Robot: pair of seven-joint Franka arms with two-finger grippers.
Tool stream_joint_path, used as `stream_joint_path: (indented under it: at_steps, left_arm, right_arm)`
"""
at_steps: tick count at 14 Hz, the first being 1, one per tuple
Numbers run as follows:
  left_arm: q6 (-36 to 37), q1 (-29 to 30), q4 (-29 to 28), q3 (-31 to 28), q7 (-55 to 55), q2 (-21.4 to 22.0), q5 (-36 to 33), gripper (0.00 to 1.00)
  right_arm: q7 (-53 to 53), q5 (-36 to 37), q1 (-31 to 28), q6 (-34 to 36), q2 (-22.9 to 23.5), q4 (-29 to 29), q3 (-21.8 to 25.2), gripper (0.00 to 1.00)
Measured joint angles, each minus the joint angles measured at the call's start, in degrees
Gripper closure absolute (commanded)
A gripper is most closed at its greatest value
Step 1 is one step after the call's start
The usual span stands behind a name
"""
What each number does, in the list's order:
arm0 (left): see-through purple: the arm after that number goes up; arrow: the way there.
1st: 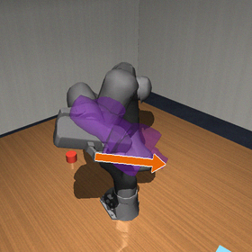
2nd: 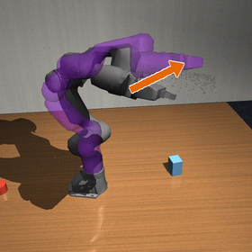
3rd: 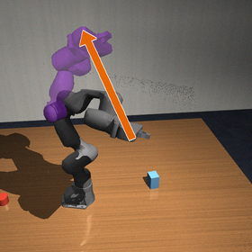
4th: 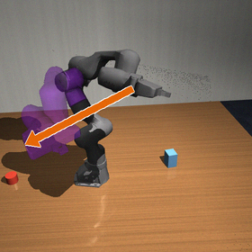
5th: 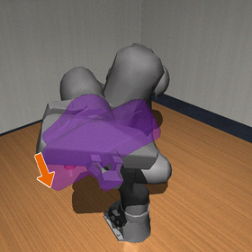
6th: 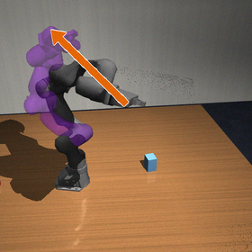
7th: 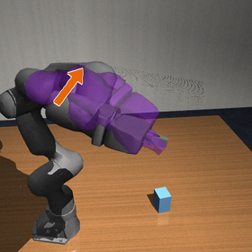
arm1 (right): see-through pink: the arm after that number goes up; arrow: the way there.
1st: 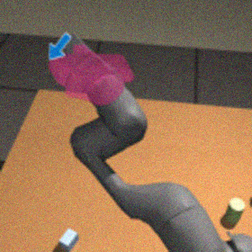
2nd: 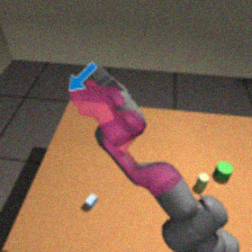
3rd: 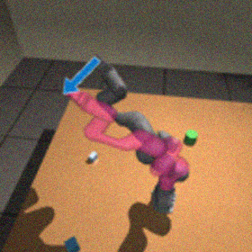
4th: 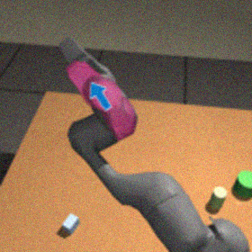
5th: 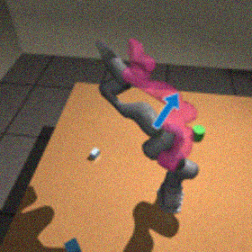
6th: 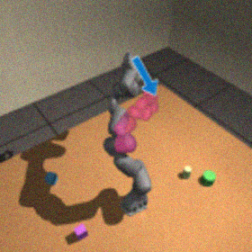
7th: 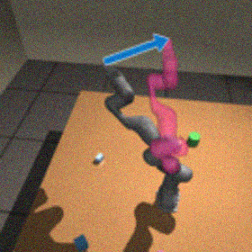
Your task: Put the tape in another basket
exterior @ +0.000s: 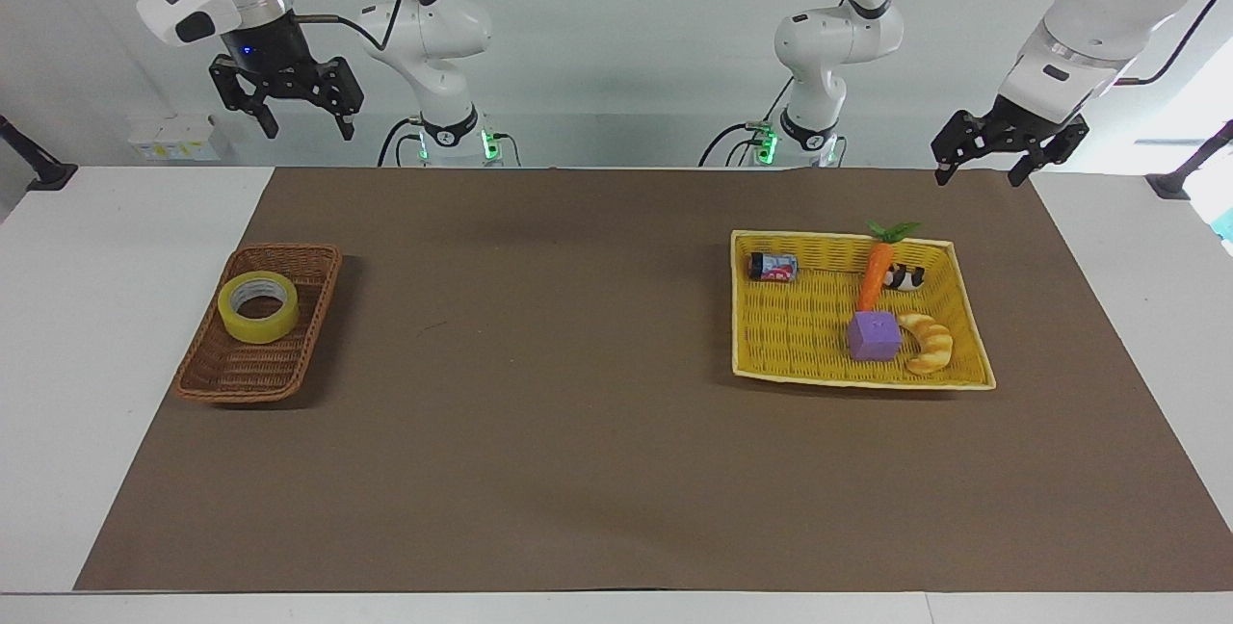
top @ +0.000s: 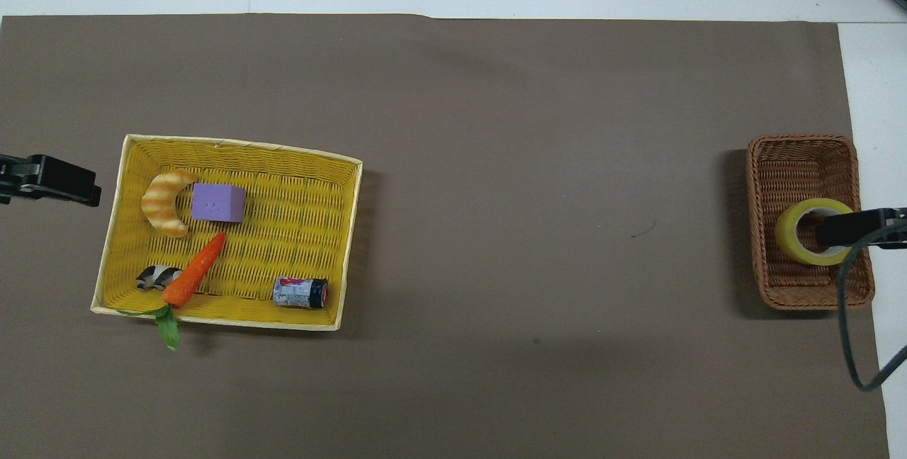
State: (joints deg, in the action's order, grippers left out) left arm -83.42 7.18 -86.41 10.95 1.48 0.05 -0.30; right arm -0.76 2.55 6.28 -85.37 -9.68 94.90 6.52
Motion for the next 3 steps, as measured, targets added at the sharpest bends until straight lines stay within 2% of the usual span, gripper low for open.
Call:
stream_joint_path:
  at_steps: [3]
  left_arm:
    - [0.0,0.0,0.0,-0.07,0.0,0.01,0.0,0.0]
  right_arm:
    - [-1.66,0.0,-0.08,-0.1,0.01,0.02,0.02,0.0]
